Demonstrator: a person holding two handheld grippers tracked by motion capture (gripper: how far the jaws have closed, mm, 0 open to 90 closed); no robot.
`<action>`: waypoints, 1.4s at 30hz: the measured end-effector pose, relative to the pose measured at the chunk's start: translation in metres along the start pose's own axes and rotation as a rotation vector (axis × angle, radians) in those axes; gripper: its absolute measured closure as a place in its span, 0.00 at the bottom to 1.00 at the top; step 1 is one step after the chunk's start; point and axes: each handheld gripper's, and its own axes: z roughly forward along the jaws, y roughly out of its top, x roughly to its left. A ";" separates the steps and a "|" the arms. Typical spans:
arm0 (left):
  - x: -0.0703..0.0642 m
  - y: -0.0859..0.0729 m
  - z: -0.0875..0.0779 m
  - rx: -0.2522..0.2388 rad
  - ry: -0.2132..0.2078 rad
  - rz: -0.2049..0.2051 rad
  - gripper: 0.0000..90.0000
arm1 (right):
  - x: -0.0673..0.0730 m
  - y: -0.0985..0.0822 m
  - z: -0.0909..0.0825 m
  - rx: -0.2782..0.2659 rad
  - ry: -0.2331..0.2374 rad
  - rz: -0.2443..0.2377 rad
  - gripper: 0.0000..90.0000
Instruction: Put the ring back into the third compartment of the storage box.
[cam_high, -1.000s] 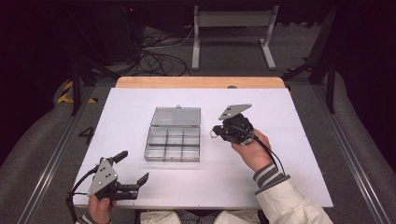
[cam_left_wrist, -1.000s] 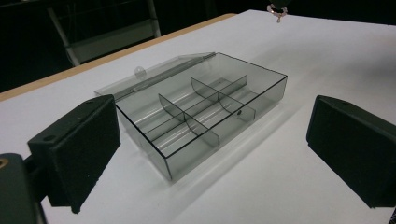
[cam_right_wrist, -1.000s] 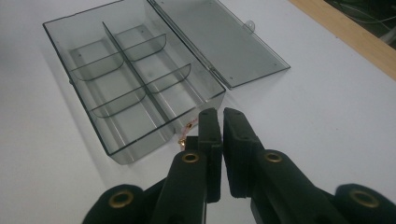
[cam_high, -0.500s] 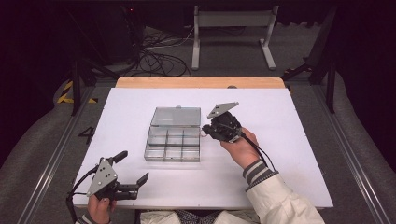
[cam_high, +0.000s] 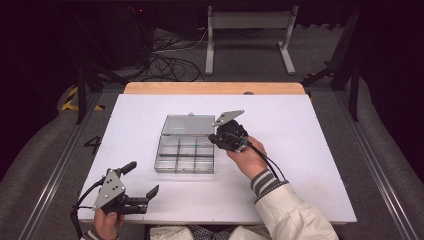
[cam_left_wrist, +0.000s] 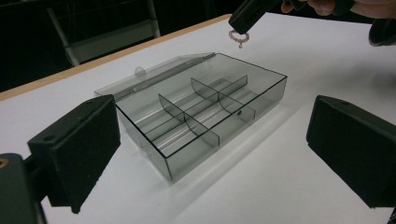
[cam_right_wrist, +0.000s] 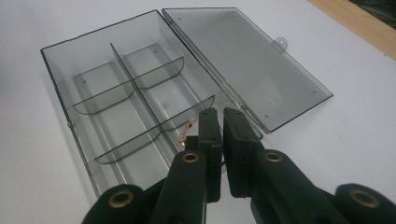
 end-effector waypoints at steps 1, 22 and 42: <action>0.000 0.000 0.000 -0.001 -0.002 -0.006 0.04 | 0.000 0.000 0.002 0.000 -0.003 0.003 0.96; 0.000 0.000 0.001 0.000 -0.005 -0.002 0.04 | 0.011 0.007 0.033 0.042 0.015 -0.012 0.96; 0.000 0.000 0.002 0.002 -0.007 0.001 0.04 | 0.010 0.003 0.051 0.099 0.022 0.014 0.96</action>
